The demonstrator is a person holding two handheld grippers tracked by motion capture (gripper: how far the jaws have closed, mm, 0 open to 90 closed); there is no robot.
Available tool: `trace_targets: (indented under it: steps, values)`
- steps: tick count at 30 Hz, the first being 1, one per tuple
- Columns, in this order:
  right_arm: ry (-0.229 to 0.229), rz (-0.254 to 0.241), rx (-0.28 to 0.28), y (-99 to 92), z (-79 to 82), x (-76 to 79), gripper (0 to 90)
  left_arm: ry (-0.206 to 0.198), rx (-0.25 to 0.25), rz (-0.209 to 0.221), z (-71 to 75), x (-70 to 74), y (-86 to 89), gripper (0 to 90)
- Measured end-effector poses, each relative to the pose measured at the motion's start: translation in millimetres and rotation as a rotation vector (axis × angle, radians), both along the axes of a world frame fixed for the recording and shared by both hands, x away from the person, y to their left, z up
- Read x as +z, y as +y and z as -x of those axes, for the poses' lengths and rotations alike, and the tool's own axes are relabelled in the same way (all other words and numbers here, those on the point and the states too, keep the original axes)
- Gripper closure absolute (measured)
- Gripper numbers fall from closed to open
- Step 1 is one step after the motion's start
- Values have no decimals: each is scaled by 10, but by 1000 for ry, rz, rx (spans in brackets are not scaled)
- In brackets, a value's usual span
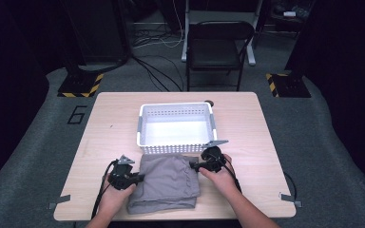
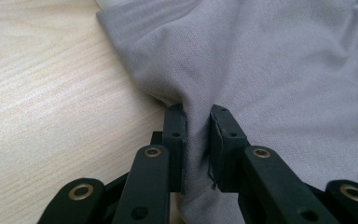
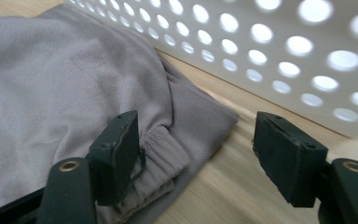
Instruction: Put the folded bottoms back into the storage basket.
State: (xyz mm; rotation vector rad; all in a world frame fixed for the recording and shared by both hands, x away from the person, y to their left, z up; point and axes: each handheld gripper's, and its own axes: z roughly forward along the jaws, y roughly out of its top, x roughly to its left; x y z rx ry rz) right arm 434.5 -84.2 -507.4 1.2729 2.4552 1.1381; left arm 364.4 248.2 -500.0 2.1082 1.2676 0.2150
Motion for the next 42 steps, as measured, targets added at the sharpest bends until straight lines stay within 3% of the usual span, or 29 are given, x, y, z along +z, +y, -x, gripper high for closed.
trace_targets:
  steps: [3, 4, 10, 13, 18, 25, 30, 35, 42]
  values:
    - [27, 6, 1, 46, 3, -28, 268, -1, 1, 5, 6, 1, 3, 775]
    - [27, 20, 26, 66, -2, -58, 260, -3, 1, 5, 8, 0, 1, 774]
    - [-32, 85, 59, 167, 56, -86, 247, -1, -3, 7, 15, 4, 4, 772]
    - [-69, 119, 82, 217, 97, -91, 307, -1, -4, 6, 16, 4, 4, 771]
    - [-53, 90, 133, 245, 158, -74, 584, -2, -3, 2, 17, -2, -1, 771]
    - [-19, 59, 148, 249, 163, -74, 720, -3, 1, -8, 15, -17, -18, 770]
    - [-11, 48, 137, 263, 183, -67, 760, 0, -1, -7, 13, -17, -21, 770]
    - [-50, 84, 154, 267, 200, -21, 779, -9, 3, 14, 29, 32, -3, 776]
    - [-102, 66, 161, 236, 319, 241, 784, -60, -23, 31, 112, 213, -24, 787]
